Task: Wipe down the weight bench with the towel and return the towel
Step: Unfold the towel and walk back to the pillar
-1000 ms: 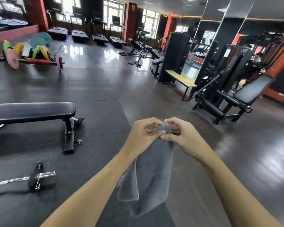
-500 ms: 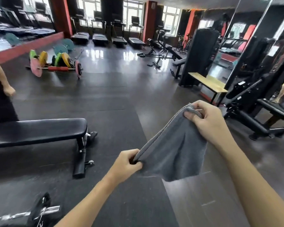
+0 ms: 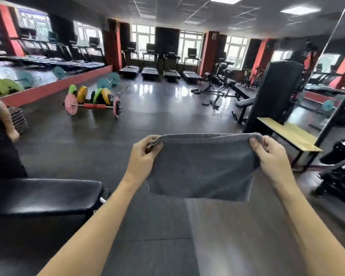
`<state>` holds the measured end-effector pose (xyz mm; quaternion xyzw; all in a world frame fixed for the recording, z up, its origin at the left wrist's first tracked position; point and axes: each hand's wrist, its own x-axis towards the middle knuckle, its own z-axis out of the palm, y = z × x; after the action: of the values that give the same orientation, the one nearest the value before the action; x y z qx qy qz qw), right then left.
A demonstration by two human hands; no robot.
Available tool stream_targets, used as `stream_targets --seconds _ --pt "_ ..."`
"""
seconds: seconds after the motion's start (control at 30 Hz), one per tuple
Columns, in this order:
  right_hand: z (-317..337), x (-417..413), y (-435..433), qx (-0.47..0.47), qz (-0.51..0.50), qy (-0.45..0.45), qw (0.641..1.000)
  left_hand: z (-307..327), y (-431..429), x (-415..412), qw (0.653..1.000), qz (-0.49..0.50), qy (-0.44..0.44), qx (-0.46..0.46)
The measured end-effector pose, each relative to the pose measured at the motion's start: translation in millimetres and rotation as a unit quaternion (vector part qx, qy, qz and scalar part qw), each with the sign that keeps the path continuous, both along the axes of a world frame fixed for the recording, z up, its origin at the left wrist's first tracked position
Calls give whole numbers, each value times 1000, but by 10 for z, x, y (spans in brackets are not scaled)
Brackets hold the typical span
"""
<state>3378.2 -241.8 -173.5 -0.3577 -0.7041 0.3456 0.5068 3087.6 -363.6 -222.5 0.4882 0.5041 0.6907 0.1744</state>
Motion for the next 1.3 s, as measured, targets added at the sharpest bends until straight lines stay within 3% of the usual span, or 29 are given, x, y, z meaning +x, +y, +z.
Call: stream_targets --seconds 0.1,0.23,0.63,0.8,0.9,1.0,1.3 --pt "187 -312 734 25 18 12 999 441 639 -288 996 61 47 43" --pt "306 -768 1550 18 76 36 996 764 1363 -760 992 102 42 59" --pt "25 -3004 4055 -195 151 -40 968 480 3651 -3125 981 92 109 -132" --pt "580 -3744 4824 -107 106 27 988 1015 4275 -3846 992 106 53 -36" --pt "798 -3968 5196 -84 146 89 982 1196 4498 -4175 996 72 47 7" --pt "707 -4471 5752 -77 170 77 979 1082 5029 -4602 996 67 55 -5" --pt "251 -6263 7782 -40 194 61 978 800 6959 -5921 980 181 72 -29"
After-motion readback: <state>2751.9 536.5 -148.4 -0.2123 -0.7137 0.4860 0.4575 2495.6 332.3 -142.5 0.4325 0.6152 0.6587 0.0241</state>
